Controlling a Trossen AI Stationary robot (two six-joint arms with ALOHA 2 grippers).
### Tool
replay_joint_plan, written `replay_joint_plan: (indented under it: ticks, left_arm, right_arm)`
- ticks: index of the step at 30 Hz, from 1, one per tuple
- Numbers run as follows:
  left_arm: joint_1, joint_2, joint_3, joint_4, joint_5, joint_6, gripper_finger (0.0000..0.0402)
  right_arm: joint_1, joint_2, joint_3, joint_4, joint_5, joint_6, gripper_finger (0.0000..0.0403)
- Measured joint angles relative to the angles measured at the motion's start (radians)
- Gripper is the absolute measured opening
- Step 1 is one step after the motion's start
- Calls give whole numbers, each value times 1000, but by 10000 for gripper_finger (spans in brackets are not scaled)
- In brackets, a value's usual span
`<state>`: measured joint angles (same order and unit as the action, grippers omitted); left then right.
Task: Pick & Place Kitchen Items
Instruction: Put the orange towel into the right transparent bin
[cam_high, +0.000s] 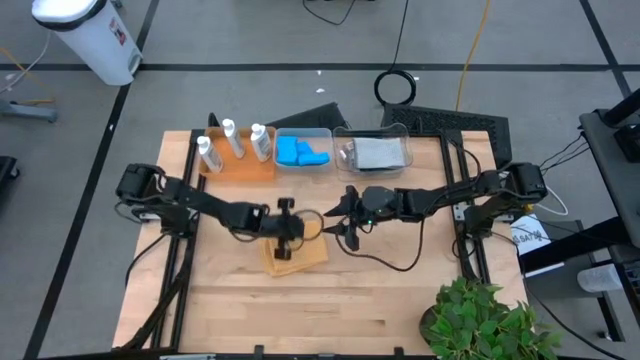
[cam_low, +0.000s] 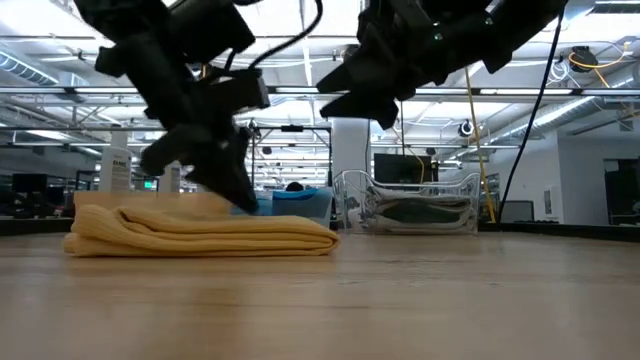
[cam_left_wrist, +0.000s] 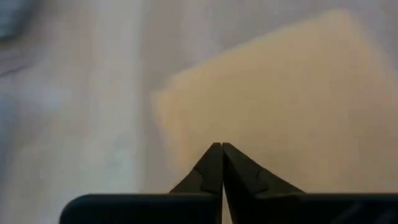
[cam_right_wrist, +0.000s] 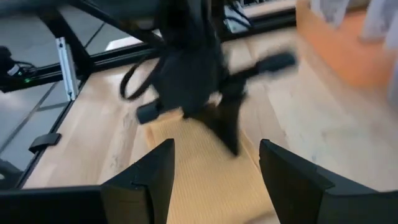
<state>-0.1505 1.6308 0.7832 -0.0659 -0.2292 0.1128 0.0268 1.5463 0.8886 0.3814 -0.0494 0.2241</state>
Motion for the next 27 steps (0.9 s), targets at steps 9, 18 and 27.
replay_joint_plan:
  ticks: [9, 18, 27]
  left_arm:
    - [-20, -246, 6, -95, -87, -76, 14]
    - [-151, -398, -62, -219, -41, -227, 18]
    - [-260, -394, -167, -245, -32, -372, 4]
  right_arm:
    - [-11, 0, -2, -106, 0, 243, 201]
    - [27, 117, -20, -91, -3, 344, 236]
    - [-29, 335, 32, -19, -112, 524, 271]
